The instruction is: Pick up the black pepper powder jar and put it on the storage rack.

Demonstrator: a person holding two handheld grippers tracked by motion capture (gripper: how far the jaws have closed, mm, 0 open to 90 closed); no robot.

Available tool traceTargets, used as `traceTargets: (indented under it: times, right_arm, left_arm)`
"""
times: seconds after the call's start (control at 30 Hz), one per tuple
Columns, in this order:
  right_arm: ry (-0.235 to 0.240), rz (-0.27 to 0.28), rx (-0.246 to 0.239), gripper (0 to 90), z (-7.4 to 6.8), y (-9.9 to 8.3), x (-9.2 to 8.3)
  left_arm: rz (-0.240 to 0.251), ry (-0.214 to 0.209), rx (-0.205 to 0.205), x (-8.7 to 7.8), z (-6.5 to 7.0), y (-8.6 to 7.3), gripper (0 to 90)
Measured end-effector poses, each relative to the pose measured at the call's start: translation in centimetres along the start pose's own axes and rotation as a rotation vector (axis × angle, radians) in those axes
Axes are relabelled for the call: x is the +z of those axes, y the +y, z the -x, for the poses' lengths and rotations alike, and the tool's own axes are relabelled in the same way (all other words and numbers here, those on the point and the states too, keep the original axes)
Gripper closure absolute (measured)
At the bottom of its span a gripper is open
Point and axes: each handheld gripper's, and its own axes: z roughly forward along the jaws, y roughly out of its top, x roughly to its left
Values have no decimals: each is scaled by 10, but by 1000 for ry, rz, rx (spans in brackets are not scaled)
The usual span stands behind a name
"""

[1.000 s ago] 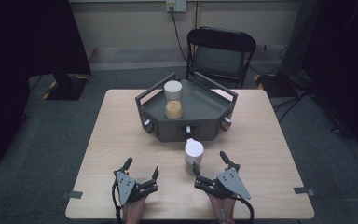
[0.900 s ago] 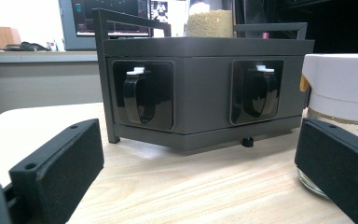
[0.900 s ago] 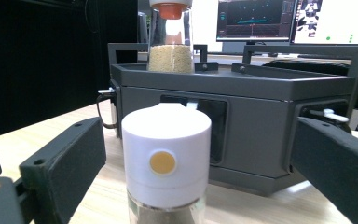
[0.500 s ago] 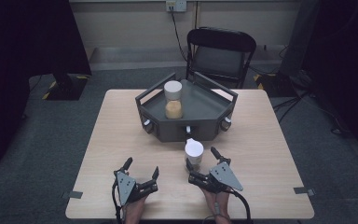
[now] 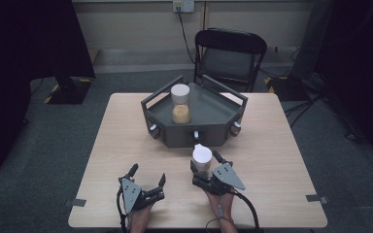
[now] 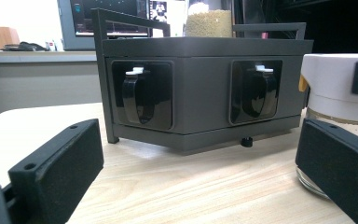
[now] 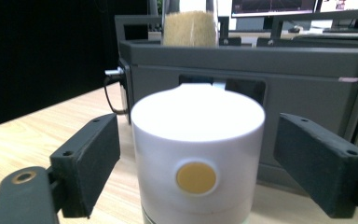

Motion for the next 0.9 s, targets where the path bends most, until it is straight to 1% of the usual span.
traceTargets:
  times: [0.2,0.33,0.5,0.63,0.73,0.9]
  right_arm:
    - [0,-28,-7,191,-1,-2,5]
    - [-3,-32,-13,211,-2,-3,6]
    - [-10,-43,-16,261,-1,-3,9]
    - [-3,-21,-29,296,-2,-8,9]
    - [2,-22,-26,298,0,-7,9]
    - [-7,-24,-26,300,-2,-7,9]
  left_arm:
    - [0,0,0,0,0,0,2]
    - [0,0,0,0,0,0,2]
    - [0,0,0,0,0,0,3]
    - [0,0,0,0,0,0,2]
    - [0,0,0,0,0,0,4]
    - [0,1,0,0,0,0,4]
